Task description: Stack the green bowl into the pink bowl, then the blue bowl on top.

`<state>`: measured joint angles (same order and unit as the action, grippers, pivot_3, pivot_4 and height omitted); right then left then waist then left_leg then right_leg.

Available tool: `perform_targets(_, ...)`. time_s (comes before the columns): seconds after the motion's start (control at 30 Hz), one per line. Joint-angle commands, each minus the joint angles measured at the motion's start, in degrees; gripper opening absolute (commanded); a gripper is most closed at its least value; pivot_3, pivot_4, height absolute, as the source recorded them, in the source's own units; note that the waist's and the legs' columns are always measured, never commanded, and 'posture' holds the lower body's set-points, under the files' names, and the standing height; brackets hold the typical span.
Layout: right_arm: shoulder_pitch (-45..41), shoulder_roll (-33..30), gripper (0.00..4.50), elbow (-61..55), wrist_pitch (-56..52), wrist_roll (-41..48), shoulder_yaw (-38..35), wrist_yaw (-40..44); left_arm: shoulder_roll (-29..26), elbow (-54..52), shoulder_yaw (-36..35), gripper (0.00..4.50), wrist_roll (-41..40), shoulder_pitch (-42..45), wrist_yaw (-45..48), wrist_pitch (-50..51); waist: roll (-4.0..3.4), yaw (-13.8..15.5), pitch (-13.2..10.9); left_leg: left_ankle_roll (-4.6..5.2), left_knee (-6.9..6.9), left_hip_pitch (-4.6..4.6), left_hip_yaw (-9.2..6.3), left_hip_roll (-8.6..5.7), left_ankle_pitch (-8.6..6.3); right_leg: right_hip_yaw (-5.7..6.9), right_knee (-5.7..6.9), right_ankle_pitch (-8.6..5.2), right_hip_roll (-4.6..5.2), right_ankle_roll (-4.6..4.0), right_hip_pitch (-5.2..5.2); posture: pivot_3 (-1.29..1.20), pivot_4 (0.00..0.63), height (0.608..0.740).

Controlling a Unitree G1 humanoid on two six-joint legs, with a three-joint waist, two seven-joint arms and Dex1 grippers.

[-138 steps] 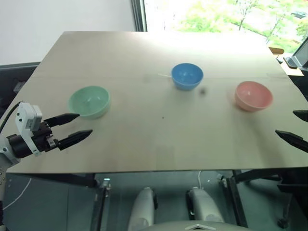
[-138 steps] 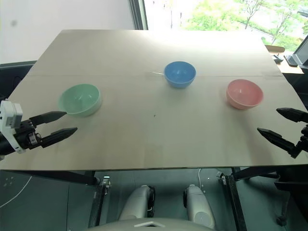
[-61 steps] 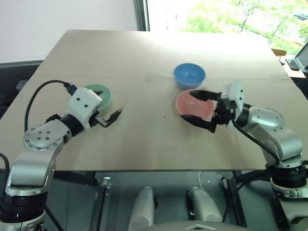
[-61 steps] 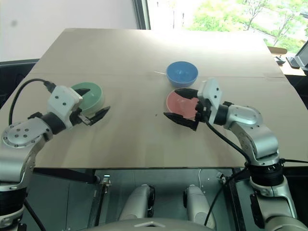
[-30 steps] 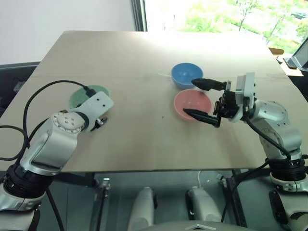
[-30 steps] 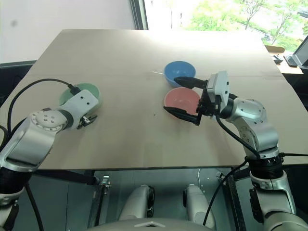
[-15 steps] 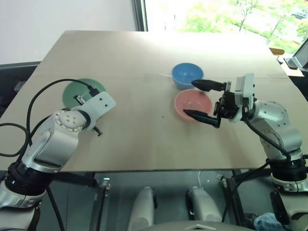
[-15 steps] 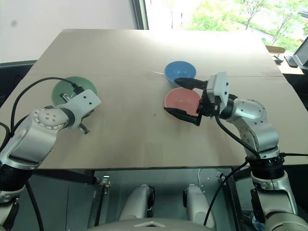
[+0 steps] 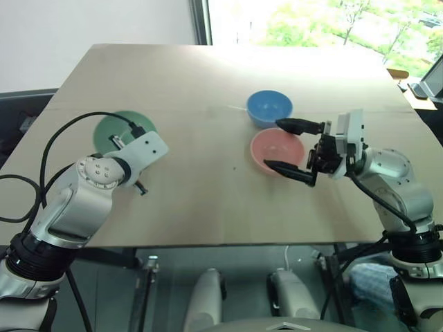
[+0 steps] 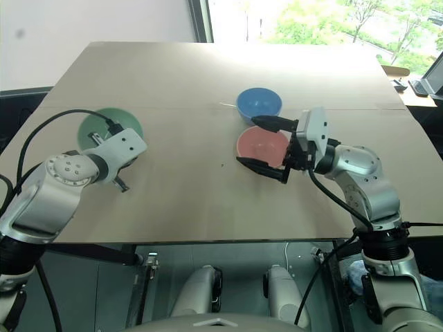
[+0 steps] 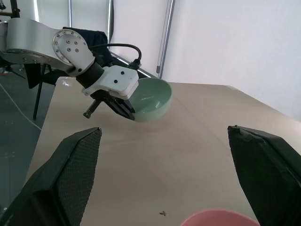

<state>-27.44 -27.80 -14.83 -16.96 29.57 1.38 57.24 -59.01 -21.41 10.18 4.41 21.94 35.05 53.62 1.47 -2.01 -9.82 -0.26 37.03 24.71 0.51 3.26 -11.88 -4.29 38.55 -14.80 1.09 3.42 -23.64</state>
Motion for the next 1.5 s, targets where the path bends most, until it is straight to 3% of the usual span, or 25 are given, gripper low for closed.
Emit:
perform_targets(0.03, 0.20, -0.16, 4.50, -1.55, 1.86, 0.07, -0.42, 0.16, -0.79, -1.05, -1.28, 0.02, 1.58, 1.09, 0.22, -1.82, 0.00, 0.00, 0.00, 0.00, 0.00, 0.00, 0.00, 0.00, 0.00, 0.00, 0.00, 0.00, 0.00, 0.00, 0.00, 0.00, 0.150, 0.740)
perform_targets(1.3, 0.41, 0.70, 4.50, -0.74, 4.37, -1.03, 0.63, -0.08, 1.59, -0.03, -1.15, 0.02, 3.46, 0.04, 0.74, -4.57, 0.00, 0.00, 0.00, 0.00, 0.03, 0.00, 0.00, 0.00, 0.00, 0.00, 0.05, 0.00, 0.00, 0.00, 0.00, 0.00, 0.150, 0.740)
perform_targets(1.5, 0.65, 0.91, 4.50, -0.16, 4.97, -1.76, 0.53, -0.36, 3.23, 1.40, -2.85, 0.02, 1.78, 2.32, 1.95, -13.69, 0.00, 0.07, 0.00, 0.00, 0.04, 0.00, 0.00, 0.00, 0.00, 0.00, 0.05, 0.00, 0.00, 0.00, 0.00, 0.00, 0.150, 0.740)
